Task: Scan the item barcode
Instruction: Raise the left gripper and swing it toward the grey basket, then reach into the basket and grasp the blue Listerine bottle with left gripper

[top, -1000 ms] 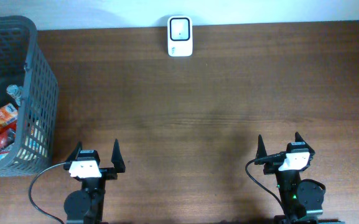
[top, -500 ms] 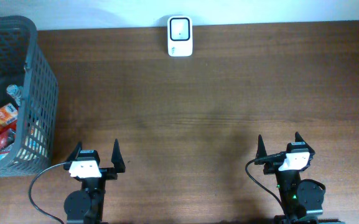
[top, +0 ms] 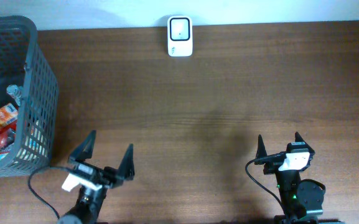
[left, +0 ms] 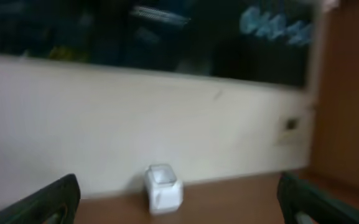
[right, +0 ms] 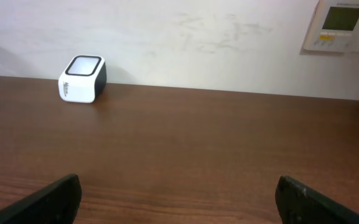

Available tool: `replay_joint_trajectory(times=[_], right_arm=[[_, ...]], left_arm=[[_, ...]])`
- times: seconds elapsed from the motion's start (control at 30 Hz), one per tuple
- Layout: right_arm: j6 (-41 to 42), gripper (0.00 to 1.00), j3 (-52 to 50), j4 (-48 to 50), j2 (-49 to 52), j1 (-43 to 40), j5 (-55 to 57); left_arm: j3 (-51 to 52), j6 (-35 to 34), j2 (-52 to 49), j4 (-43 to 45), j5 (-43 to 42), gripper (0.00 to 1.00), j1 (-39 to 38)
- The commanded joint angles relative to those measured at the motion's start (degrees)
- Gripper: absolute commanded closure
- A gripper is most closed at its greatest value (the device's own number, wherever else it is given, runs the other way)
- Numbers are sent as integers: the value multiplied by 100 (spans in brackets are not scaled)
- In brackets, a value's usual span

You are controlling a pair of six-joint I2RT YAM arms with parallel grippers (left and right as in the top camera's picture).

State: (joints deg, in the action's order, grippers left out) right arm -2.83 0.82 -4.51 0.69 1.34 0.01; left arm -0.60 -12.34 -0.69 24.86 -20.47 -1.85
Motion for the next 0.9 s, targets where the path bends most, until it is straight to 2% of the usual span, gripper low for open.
replay_joint_trajectory(times=[0.0,0.07,0.17,0.23,0.3,0.4,0.5,0.63,0.73,0.8,0.87], right_arm=[[7,2,-50,-17,-33,52,50],[7,2,-50,-15,-33,52,50],[7,2,-50,-17,-33,52,50],[7,2,-50,-15,-33,52,50],[7,2,-50,-15,-33,52,50],[7,2,-50,-15,-33,52,50],[7,2,-50,-15,-33,52,50],[7,2,-50,-15,-33,52,50],[7,2,-50,-17,-33,52,50],[7,2,-50,-15,-33,52,50],[7,2,-50,-15,-33,52,50]], left_arm=[[-9,-173,28,828,-894,1,15],[-195,-195,28,938,-866,1,15],[-730,-66,-52,442,-796,1,15],[-1375,0,-256,-562,-466,1,15],[-2190,227,-616,-1921,-101,1,15],[-3191,575,-1209,-3239,-138,1,15],[-3580,557,-1427,-3497,-273,1,15],[-3591,579,-1438,-3047,-568,1,15],[-3797,577,-1657,-2981,-354,1,15],[-4273,577,-2055,-3368,-35,1,15],[-5333,649,-2876,-4505,332,1,15]])
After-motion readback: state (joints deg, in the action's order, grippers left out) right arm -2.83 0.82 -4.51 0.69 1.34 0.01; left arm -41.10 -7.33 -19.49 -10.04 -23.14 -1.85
